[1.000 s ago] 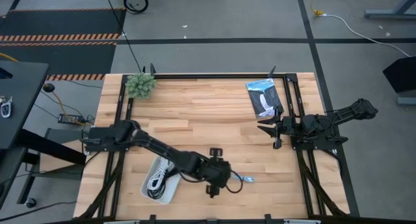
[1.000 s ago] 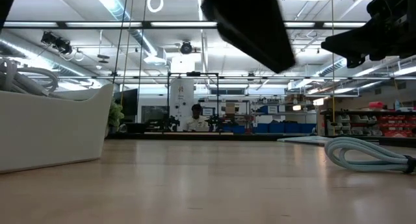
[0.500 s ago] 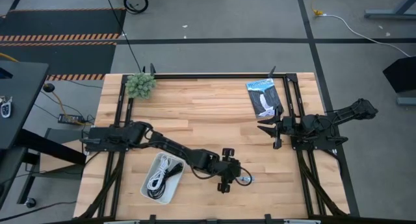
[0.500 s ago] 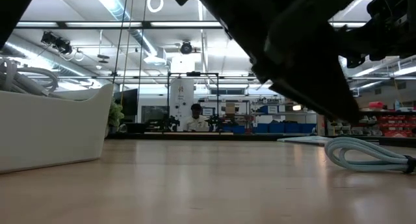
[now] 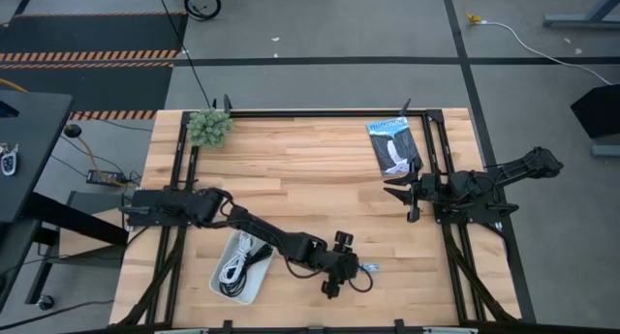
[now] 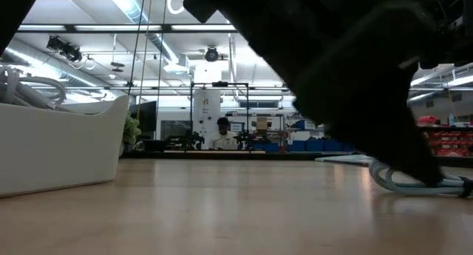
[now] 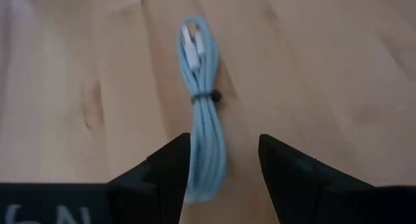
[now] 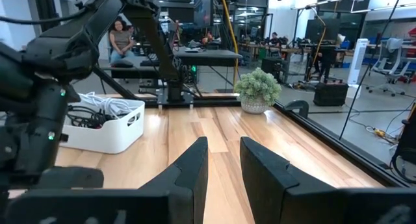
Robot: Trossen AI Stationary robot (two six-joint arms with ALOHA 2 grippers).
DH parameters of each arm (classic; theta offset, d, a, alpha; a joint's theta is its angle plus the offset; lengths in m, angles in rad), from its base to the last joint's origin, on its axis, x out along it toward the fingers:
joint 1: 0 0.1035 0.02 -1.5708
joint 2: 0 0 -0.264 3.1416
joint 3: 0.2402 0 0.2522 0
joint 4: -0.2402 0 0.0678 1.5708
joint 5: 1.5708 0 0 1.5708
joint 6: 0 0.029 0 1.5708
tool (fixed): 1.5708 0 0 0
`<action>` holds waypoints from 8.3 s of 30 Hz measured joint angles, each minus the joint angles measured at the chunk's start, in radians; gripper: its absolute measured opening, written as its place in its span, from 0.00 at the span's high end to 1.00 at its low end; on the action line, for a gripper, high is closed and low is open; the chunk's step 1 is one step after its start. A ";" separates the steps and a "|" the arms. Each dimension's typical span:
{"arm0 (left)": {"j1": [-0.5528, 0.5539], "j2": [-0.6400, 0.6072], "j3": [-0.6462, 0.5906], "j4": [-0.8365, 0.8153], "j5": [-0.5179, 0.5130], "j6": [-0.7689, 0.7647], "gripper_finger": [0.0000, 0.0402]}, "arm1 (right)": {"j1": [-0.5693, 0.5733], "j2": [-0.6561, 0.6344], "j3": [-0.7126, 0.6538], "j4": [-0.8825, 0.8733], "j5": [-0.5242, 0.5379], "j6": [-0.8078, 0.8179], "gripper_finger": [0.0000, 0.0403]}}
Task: Pick and place USB-C Cables
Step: Put the light blue charger cable into the white bin, then return to Home Position
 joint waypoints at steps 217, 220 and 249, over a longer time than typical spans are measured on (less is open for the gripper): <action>-0.069 -0.913 -0.641 -0.318 0.171 0.212 0.57 | -0.001 0.010 0.000 -0.096 0.000 0.000 0.76; -0.137 -1.018 -0.730 -0.300 0.121 0.174 0.57 | -0.001 0.010 0.000 -0.090 0.000 0.000 0.76; -0.628 -1.944 -1.188 -0.238 0.051 -0.119 0.57 | -0.001 0.010 0.000 -0.066 0.000 0.000 0.76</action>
